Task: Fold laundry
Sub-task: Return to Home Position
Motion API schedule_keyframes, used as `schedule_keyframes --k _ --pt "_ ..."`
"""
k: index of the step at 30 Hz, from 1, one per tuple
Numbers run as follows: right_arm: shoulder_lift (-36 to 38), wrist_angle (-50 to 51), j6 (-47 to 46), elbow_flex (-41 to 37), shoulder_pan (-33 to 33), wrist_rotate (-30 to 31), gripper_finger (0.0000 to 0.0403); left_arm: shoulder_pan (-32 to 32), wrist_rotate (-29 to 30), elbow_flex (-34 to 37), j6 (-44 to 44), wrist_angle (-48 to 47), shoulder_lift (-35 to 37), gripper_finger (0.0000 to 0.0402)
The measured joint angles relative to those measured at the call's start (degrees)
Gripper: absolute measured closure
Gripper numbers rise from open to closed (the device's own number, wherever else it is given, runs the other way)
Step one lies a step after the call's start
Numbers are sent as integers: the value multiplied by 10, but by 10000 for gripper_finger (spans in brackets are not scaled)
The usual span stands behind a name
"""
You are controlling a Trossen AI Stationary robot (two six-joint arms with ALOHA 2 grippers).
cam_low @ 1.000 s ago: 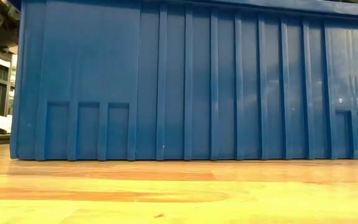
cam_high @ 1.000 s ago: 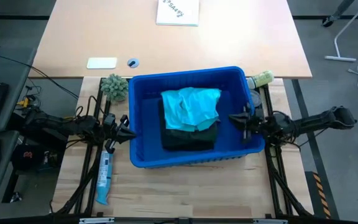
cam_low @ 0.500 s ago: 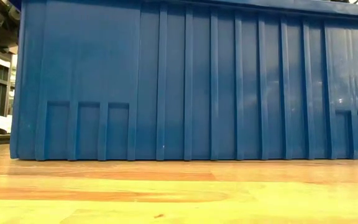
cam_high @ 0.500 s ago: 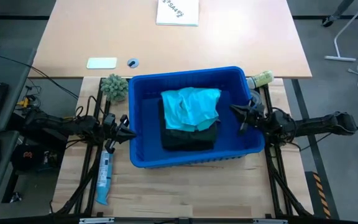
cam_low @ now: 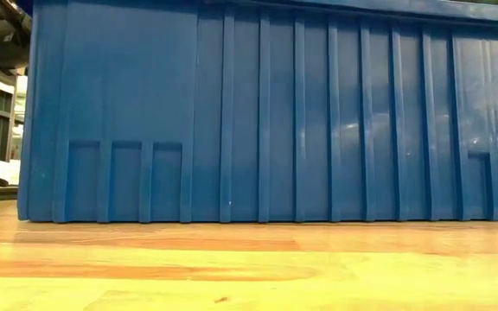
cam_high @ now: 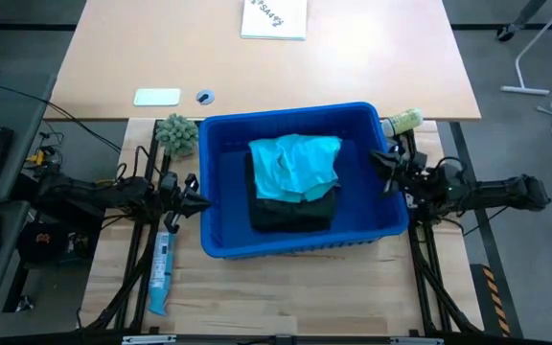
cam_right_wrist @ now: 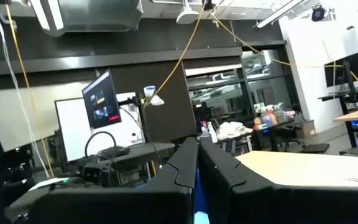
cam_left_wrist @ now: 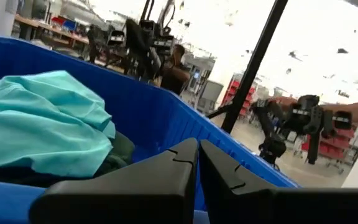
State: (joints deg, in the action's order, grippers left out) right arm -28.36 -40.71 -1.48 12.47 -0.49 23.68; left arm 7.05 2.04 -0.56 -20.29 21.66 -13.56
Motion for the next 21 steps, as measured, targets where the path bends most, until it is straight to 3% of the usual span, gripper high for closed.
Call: schedule_keyframes --k 5,8,15,21 --pt "71 84 0 0 0 0 403 0 6 0 -1 83 5 401" --pt "121 135 0 1 -1 0 403 0 4 0 -1 72 33 401" --pt "203 213 0 1 -26 0 403 -38 2 0 -1 -71 132 401" --pt "282 236 0 -20 -62 1 403 -85 -4 -2 -1 -147 133 401"
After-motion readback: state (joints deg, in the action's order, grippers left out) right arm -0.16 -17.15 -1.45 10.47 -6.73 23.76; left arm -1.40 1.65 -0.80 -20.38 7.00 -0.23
